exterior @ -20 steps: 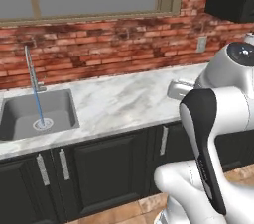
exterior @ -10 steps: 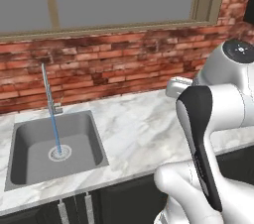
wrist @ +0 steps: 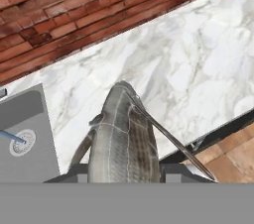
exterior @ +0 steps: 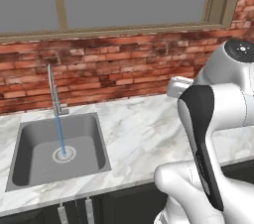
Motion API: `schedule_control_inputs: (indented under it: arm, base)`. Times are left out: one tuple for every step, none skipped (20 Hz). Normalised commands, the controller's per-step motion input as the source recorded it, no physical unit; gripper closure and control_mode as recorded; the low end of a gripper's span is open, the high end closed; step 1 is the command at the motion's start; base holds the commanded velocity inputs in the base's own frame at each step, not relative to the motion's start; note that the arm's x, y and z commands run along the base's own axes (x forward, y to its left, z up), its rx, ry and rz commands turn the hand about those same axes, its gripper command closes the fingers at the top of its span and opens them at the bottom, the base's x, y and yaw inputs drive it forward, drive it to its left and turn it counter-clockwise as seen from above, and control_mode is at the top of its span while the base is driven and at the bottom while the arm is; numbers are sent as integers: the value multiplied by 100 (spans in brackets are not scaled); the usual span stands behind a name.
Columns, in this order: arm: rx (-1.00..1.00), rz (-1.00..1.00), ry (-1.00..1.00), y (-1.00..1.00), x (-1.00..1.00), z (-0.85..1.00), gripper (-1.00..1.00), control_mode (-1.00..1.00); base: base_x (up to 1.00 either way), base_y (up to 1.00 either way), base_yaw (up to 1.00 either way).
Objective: Take the fish out of the fridge, briefly rinse it in the sink, and place it on the tray next to the sink.
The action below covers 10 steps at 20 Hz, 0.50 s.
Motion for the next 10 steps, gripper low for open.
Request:
schedule_control_inputs:
  arm:
    - [0, 0, 0, 0, 0, 0, 100, 100]
    - [1, 29, -12, -37, 10, 0, 100, -100]
    - [7, 40, -7, -39, 0, 0, 100, -100]
    - [18, 40, -9, -10, 0, 0, 100, -100]
    - [38, 49, 4, 0, 57, -10, 100, -100]
    - [41, 55, 7, 14, 59, -11, 100, -100]
    - [44, 59, 14, 24, 74, -19, 100, -100]
    - [38, 61, 13, 41, 62, -22, 100, -100]
    - [33, 59, 13, 54, 67, -24, 100, -100]
    - [33, 54, 12, 58, 68, -19, 100, -100]
  base:
    - [0, -21, 15]
    - [0, 0, 0]
    - [0, 0, 0]
    - [0, 0, 0]
    - [0, 0, 0]
    - [0, 0, 0]
    - [0, 0, 0]
    - [0, 0, 0]
    - [0, 0, 0]
    - [0, 0, 0]
